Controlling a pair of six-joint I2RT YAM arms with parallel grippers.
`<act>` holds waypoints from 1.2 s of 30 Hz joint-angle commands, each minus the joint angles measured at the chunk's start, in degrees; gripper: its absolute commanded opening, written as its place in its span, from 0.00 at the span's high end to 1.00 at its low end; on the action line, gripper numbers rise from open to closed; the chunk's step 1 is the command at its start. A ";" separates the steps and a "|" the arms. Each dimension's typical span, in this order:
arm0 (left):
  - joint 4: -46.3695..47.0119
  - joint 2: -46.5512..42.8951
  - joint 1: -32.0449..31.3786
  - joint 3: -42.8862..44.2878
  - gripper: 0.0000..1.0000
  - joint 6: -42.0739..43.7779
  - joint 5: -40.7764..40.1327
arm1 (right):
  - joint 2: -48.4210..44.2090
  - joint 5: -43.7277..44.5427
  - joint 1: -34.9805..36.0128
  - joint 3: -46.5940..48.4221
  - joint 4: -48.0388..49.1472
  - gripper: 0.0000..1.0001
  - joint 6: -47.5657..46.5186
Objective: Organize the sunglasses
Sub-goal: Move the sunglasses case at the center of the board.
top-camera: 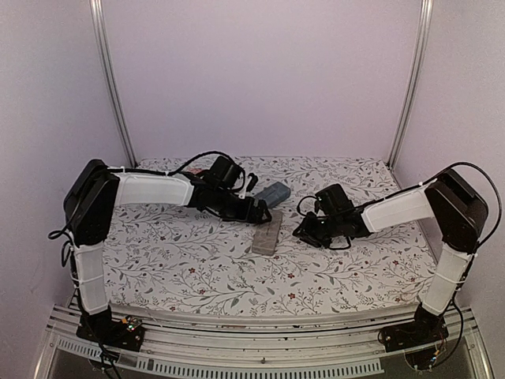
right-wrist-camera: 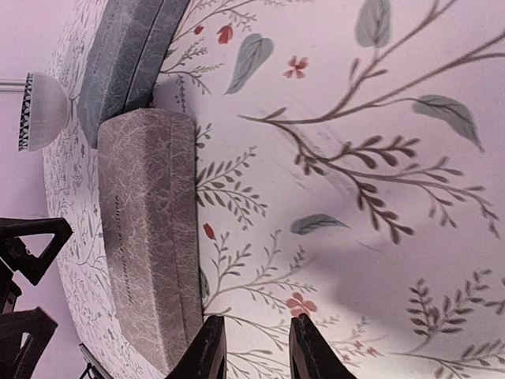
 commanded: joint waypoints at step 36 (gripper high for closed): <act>-6.91 18.74 -11.10 25.04 0.44 23.46 -22.87 | -22.26 16.94 -0.86 -13.96 -10.37 0.65 5.62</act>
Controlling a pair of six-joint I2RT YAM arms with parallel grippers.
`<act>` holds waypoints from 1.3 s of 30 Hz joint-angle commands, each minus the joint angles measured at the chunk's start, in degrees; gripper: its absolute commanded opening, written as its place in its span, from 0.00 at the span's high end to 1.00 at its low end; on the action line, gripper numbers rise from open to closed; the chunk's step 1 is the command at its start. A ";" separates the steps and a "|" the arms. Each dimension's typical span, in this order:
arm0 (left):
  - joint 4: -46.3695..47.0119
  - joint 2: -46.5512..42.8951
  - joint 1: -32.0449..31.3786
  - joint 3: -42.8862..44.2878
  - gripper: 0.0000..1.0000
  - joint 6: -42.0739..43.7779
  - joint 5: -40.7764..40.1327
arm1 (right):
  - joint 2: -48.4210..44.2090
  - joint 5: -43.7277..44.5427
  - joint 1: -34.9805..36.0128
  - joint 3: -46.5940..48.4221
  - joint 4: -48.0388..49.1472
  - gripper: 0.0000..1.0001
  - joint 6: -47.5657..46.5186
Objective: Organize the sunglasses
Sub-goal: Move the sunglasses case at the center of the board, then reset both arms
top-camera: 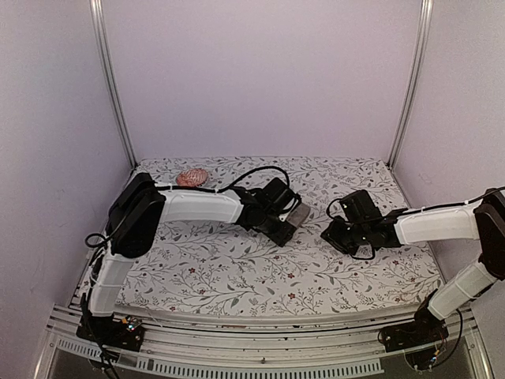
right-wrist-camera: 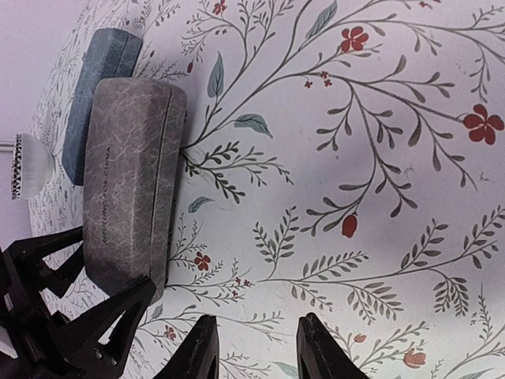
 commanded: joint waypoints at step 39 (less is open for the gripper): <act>15.91 -53.54 7.90 -33.60 0.02 -10.95 -4.84 | -33.85 10.25 -0.43 11.47 -27.30 0.15 -19.13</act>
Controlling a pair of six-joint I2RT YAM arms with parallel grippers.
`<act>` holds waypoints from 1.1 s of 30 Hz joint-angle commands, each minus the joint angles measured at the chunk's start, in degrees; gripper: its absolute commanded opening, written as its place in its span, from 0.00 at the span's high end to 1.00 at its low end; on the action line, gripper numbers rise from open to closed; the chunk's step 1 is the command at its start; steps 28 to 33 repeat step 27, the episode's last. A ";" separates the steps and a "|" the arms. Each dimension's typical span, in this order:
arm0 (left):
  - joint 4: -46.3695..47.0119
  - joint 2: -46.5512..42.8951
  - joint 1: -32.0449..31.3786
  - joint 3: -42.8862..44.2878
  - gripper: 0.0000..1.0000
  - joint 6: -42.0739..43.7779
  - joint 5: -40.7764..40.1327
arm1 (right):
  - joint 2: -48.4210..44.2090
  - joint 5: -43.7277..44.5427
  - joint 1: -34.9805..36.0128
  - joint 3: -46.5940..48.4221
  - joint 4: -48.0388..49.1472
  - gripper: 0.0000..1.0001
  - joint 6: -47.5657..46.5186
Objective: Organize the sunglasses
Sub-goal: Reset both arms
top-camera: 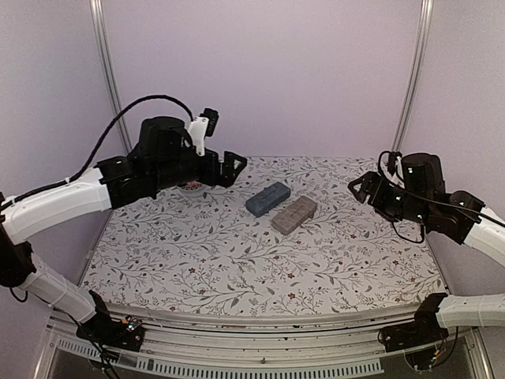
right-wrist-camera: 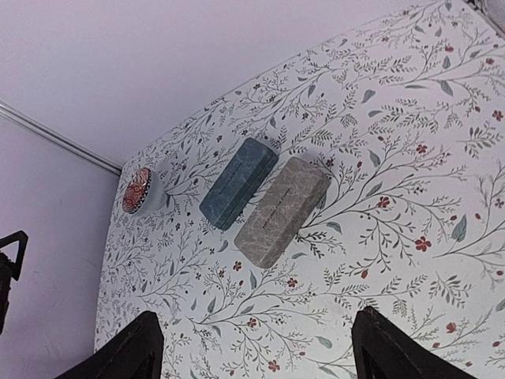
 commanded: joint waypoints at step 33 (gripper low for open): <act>-13.31 -47.70 0.66 -16.88 0.02 -2.69 -26.62 | -14.61 15.15 -0.31 10.75 -17.43 0.01 -16.70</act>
